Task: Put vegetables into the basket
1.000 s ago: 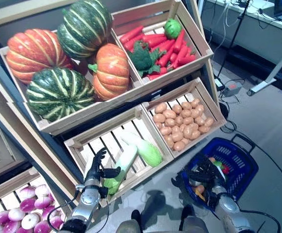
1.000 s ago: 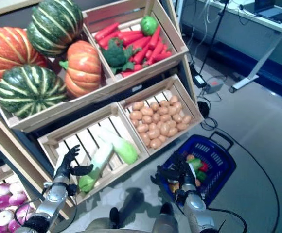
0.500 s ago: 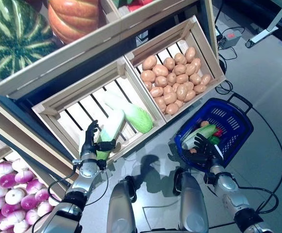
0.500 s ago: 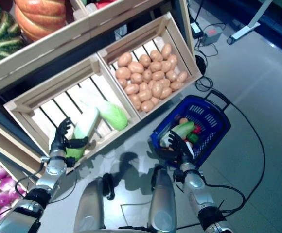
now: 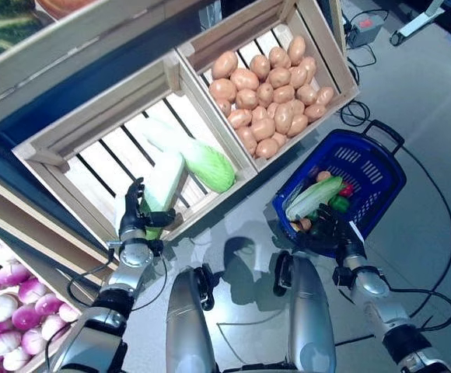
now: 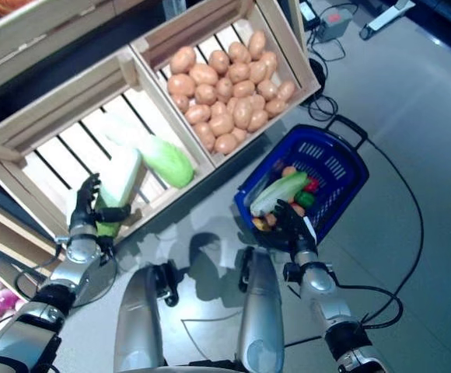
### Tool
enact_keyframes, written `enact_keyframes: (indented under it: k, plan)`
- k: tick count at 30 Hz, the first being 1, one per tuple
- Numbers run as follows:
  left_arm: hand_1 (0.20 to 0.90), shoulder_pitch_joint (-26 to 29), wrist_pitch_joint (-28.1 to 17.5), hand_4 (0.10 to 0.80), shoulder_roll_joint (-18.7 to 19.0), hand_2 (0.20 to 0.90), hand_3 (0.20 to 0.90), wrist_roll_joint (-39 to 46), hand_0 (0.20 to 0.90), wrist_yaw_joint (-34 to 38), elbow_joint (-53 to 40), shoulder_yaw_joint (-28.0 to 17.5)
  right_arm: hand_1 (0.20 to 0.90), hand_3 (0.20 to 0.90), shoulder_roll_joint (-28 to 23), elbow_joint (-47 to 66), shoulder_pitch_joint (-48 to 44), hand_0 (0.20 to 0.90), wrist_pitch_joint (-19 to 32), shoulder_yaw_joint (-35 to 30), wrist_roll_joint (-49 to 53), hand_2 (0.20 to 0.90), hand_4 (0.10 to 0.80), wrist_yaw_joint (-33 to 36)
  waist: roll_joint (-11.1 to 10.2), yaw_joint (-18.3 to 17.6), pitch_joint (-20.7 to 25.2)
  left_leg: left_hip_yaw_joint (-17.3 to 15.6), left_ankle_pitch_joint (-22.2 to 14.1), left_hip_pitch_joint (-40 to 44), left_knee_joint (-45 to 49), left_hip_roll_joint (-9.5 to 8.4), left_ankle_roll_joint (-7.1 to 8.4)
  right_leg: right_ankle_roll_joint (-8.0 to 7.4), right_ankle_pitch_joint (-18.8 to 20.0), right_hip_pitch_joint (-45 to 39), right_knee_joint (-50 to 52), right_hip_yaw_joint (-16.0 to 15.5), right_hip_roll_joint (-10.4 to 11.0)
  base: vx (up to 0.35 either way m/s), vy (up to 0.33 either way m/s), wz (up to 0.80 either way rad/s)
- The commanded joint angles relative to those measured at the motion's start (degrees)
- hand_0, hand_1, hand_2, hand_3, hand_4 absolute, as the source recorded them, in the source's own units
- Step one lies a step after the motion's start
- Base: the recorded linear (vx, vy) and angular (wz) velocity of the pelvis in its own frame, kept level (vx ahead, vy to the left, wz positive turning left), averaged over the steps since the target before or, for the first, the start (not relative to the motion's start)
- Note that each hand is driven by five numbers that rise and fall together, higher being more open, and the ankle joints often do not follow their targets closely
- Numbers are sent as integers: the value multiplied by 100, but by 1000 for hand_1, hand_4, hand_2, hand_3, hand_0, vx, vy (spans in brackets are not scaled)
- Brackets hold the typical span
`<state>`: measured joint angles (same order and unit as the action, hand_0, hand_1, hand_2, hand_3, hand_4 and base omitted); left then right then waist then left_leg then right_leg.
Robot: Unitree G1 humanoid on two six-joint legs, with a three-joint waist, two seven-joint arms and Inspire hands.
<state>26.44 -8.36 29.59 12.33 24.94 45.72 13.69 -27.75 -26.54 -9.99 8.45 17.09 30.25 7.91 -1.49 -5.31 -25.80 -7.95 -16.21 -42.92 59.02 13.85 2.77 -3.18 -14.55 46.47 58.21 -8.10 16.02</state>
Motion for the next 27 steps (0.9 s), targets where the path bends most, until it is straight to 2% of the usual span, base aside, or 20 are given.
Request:
enact_keyframes:
  k: [1,5,12,19,23,24,27]
  plan:
    - [900,397,-72,800,533,900,900,156,900,371,-7,156,900,900,-236,463,-52,900,260,-210,337,900,800,120,-45,-22,291,278,-809,8,474,220,393,-460,-611,-195,449,421,337,-54,10,-3]
    - [900,713,170,800,802,900,900,362,900,415,214,111,900,900,-389,427,-162,900,218,-258,428,900,800,90,-93,-41,255,347,-868,-403,794,285,415,-449,-723,191,794,426,304,-53,-3,2]
    - [900,1068,642,800,1118,900,900,233,900,676,557,131,900,900,-530,368,-237,900,201,-312,554,900,800,87,-175,-48,191,497,-939,-1126,1294,336,431,-419,-901,818,1384,453,249,-50,-33,9]
    - [900,1203,1267,800,1123,900,900,185,900,488,899,294,900,900,-510,345,-388,900,267,-224,657,900,800,148,-240,-5,213,661,-978,-1611,1574,317,399,-368,-991,1270,1730,475,189,-27,-44,-4]
    - [900,1203,1380,800,1111,900,900,324,900,263,1098,308,900,900,-488,320,-431,900,290,-218,665,900,800,194,-214,-31,245,667,-1001,-1705,1635,317,387,-355,-1015,1365,1793,499,171,-2,-19,-3]
    - [300,1169,1155,400,1128,300,300,366,300,304,1086,279,900,900,-497,342,-413,900,296,-243,653,900,800,210,-194,-45,255,673,-1011,-1751,1677,322,392,-349,-1025,1406,1825,522,163,0,0,0]
    - [300,1023,903,400,1145,300,300,448,300,113,861,200,900,900,-511,417,-306,900,308,-347,606,900,800,247,-145,-56,291,685,-1065,-1792,1763,328,365,-347,-1069,1461,1922,546,157,5,-2,-1]
